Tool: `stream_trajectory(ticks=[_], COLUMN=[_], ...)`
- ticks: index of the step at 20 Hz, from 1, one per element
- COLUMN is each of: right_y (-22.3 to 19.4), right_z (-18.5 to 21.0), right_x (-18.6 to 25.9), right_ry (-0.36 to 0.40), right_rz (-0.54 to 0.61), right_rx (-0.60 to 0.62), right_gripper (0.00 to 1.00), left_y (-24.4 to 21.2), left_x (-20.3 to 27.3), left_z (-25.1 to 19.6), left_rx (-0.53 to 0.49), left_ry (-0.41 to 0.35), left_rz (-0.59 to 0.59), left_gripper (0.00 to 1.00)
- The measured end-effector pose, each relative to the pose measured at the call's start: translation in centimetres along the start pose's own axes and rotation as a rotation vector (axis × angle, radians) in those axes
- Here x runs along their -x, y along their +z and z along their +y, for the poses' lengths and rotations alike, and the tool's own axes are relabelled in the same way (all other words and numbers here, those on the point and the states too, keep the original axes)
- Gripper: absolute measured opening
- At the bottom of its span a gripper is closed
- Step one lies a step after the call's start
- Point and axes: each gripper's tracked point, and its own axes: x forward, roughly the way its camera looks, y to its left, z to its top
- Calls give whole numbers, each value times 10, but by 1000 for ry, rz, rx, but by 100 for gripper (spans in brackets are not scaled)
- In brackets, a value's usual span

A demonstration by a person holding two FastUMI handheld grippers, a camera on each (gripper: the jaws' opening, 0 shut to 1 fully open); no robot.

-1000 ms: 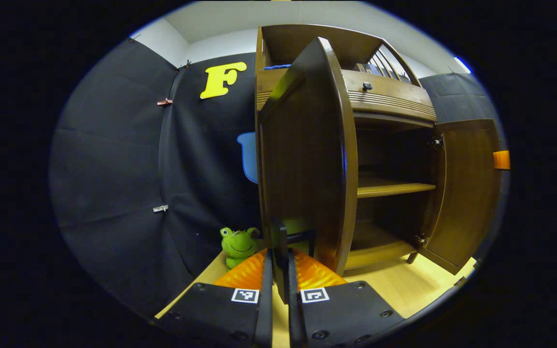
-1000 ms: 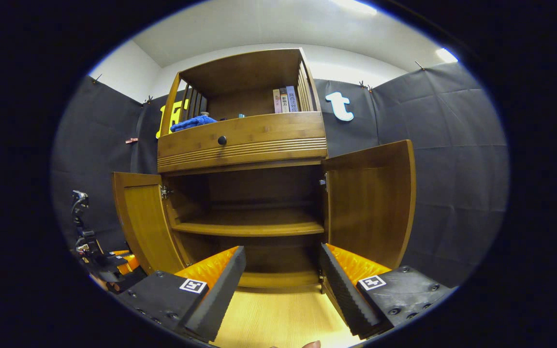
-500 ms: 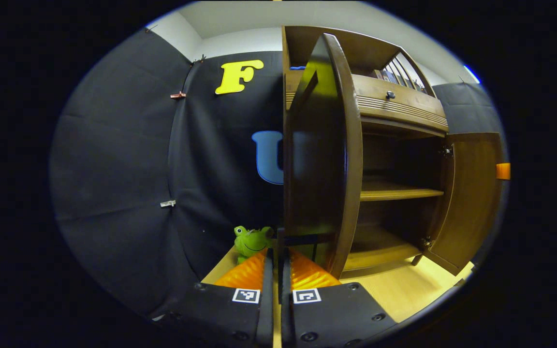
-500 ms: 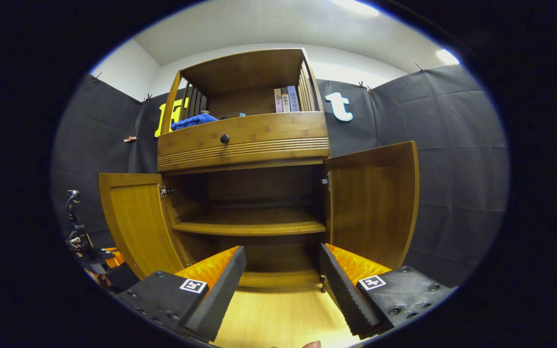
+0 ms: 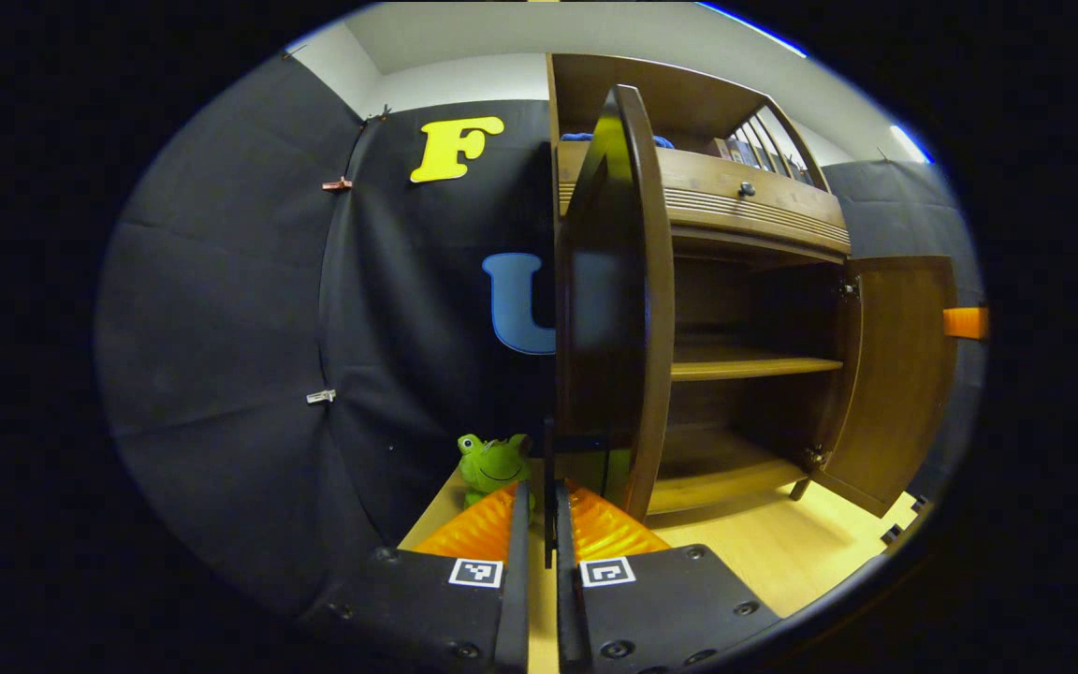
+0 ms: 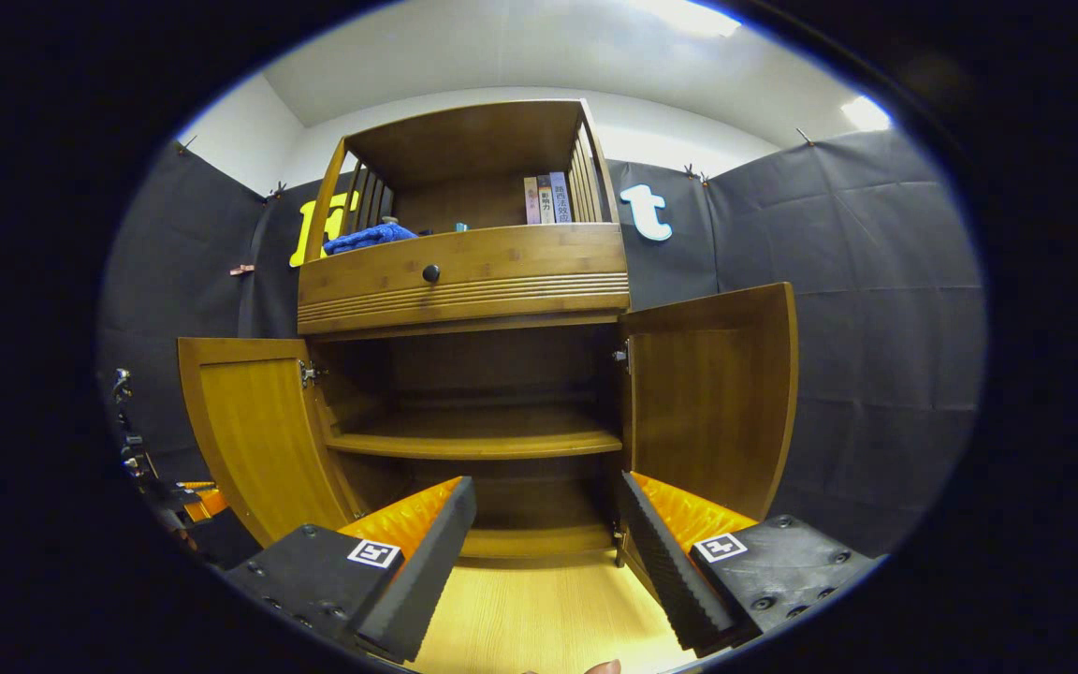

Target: Open the right door of the double-door shoe cabinet with the right hand, and open the left door with the left hand.

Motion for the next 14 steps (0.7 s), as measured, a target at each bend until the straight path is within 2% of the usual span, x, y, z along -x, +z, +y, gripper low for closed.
stream_trajectory(ticks=[3, 5, 7, 8, 11, 13, 14], right_y=[-3, -2, -2, -1, -4, -2, -1], right_z=[1, -1, -6, -9, -17, -22, -25], right_x=[5, 7, 8, 6, 0, -3, -5], right_ry=[-3, -6, -13, -15, -4, 12, 22], right_rz=[1, 4, 6, 5, 16, 12, 8], right_rx=[-2, 1, 6, 8, 11, 0, -1], right_gripper=[98, 94, 98, 98, 100, 92, 92], left_y=[3, 6, 11, 12, 24, 36, 36], left_x=[8, 12, 19, 22, 38, 46, 58], left_z=[-5, -2, -3, -7, -13, -18, -21], left_rx=[-1, -2, 8, 14, -5, -24, -31], left_ry=[-12, -1, 2, -11, 0, 20, 30], left_rz=[-10, -26, -43, -48, -69, -105, -114], left_gripper=[14, 16, 16, 24, 60, 84, 96])
